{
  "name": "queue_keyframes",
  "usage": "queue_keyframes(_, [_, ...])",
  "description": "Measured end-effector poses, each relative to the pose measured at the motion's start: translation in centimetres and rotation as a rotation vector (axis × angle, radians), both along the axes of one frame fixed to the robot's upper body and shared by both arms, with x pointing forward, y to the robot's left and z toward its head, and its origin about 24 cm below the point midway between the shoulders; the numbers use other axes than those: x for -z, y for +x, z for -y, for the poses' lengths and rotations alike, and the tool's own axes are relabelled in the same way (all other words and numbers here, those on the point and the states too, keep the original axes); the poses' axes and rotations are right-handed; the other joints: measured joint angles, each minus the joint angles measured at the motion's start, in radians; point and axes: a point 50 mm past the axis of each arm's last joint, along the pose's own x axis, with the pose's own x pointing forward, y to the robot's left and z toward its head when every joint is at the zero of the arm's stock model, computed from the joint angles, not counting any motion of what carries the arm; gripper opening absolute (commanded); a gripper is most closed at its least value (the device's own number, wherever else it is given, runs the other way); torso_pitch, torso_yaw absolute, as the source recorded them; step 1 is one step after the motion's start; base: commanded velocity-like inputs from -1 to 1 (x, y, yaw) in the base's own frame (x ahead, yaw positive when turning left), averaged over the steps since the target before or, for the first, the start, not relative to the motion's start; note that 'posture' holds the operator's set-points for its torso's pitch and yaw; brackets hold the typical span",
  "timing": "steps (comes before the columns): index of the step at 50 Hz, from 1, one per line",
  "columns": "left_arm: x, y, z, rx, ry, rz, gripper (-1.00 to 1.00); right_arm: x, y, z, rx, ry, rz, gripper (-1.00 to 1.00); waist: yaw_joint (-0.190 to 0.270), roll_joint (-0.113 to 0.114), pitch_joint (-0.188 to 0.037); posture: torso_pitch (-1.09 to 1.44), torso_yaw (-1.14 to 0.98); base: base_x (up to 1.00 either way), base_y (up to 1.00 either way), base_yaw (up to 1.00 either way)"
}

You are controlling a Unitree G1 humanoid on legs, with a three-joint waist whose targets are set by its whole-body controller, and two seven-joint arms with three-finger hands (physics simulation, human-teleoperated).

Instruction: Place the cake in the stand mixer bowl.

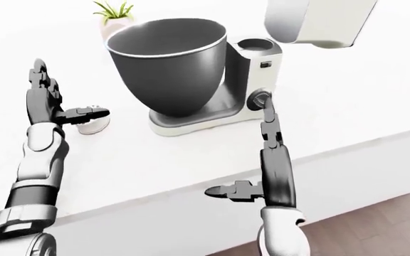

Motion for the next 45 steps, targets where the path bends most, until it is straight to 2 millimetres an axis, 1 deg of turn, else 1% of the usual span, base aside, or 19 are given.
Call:
queue_keyframes(6, [1.0,-0.1,-0.1,0.008,0.016,-0.016,1.00,0.0,0.0,0.1,0.002,-0.001,0.003,1.00,-0.003,0.016,-0.009,0.00,0.00,0.00,0.00,0.00])
queue_keyframes(9, [0.9,-0.4,0.1,0.035,0.019,-0.027,1.00,0.1,0.0,0.1,0.002,-0.001,0.001,1.00,-0.006,0.022,-0.010,0.00,0.00,0.00,0.00,0.00])
queue_keyframes(14, [0.6,-1.0,0.8,0.089,0.091,-0.063,1.00,0.1,0.0,0.1,0.001,-0.001,0.003,1.00,-0.013,0.029,-0.008,0.00,0.00,0.00,0.00,0.00])
queue_keyframes(17, [0.9,-1.1,0.8,0.114,0.110,-0.099,1.00,0.0,0.0,0.1,0.001,-0.002,0.006,1.00,-0.016,0.031,-0.006,0.00,0.00,0.00,0.00,0.00])
queue_keyframes(24, [1.1,-0.9,-0.1,0.118,0.102,-0.182,1.00,0.1,0.2,-0.1,-0.005,-0.001,0.003,1.00,-0.020,0.021,0.008,0.00,0.00,0.00,0.00,0.00])
queue_keyframes(27, [0.9,-0.6,-1.1,0.104,0.141,-0.189,1.00,0.1,0.2,0.0,-0.006,-0.001,0.003,1.00,-0.021,0.013,0.012,0.00,0.00,0.00,0.00,0.00])
queue_keyframes(31, [1.8,-0.6,-2.3,0.074,0.164,-0.253,1.00,0.0,0.3,0.0,-0.001,-0.004,0.009,1.00,-0.018,0.008,0.015,0.00,0.00,0.00,0.00,0.00])
queue_keyframes(37, [1.8,-0.5,-1.8,0.096,0.264,-0.257,1.00,-0.1,0.2,-0.1,-0.013,-0.002,0.020,1.00,-0.017,0.009,0.010,0.00,0.00,0.00,0.00,0.00])
queue_keyframes(43, [1.9,-0.4,-1.2,0.128,0.324,-0.236,1.00,-0.3,0.1,-0.1,-0.015,-0.002,0.036,1.00,-0.012,0.010,-0.003,0.00,0.00,0.00,0.00,0.00])
queue_keyframes(44, [1.9,-0.2,-0.9,0.135,0.333,-0.232,0.76,-0.3,0.0,-0.1,-0.014,-0.003,0.037,1.00,-0.009,0.009,-0.004,0.00,0.00,0.00,0.00,0.00])
queue_keyframes(45, [1.9,-0.1,-0.7,0.143,0.340,-0.230,0.28,-0.3,0.0,-0.1,-0.015,-0.003,0.037,1.00,-0.007,0.007,-0.005,0.00,0.00,0.00,0.00,0.00])
